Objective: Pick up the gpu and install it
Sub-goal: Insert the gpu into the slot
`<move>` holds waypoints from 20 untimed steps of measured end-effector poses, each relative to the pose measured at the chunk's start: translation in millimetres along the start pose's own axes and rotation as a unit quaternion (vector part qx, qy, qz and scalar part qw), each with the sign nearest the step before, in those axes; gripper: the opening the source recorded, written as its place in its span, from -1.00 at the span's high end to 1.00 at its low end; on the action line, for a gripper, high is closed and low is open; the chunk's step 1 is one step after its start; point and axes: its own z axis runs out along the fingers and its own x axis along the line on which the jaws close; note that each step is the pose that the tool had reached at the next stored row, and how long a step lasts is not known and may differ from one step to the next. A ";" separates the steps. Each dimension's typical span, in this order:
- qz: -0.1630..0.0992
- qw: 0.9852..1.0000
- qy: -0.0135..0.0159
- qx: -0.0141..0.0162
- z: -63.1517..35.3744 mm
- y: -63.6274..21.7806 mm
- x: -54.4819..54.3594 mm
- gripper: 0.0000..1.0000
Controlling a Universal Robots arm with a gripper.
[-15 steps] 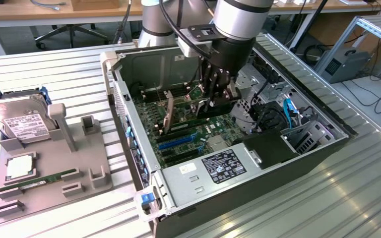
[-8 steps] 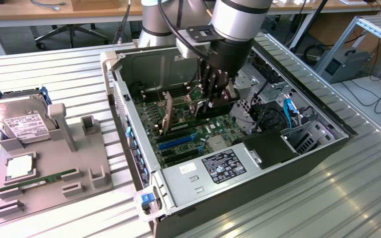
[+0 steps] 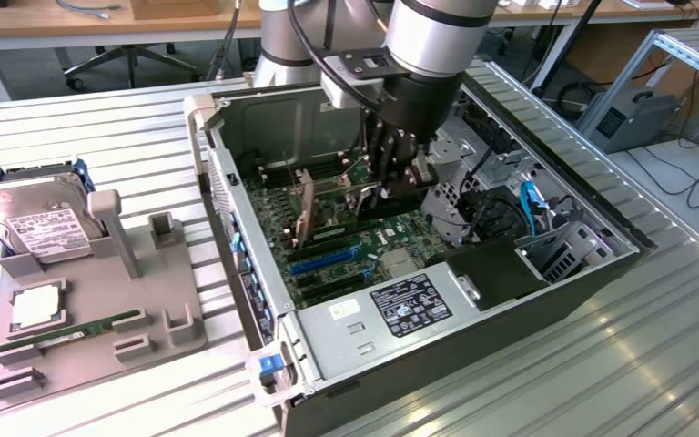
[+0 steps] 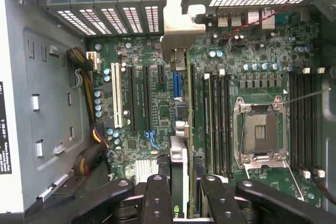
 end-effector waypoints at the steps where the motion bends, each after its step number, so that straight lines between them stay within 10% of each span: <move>1: 0.000 1.000 0.000 0.000 0.2 0.3 0.0 0.46; 20: 0.000 1.000 0.000 0.000 3.2 5.8 0.8 0.46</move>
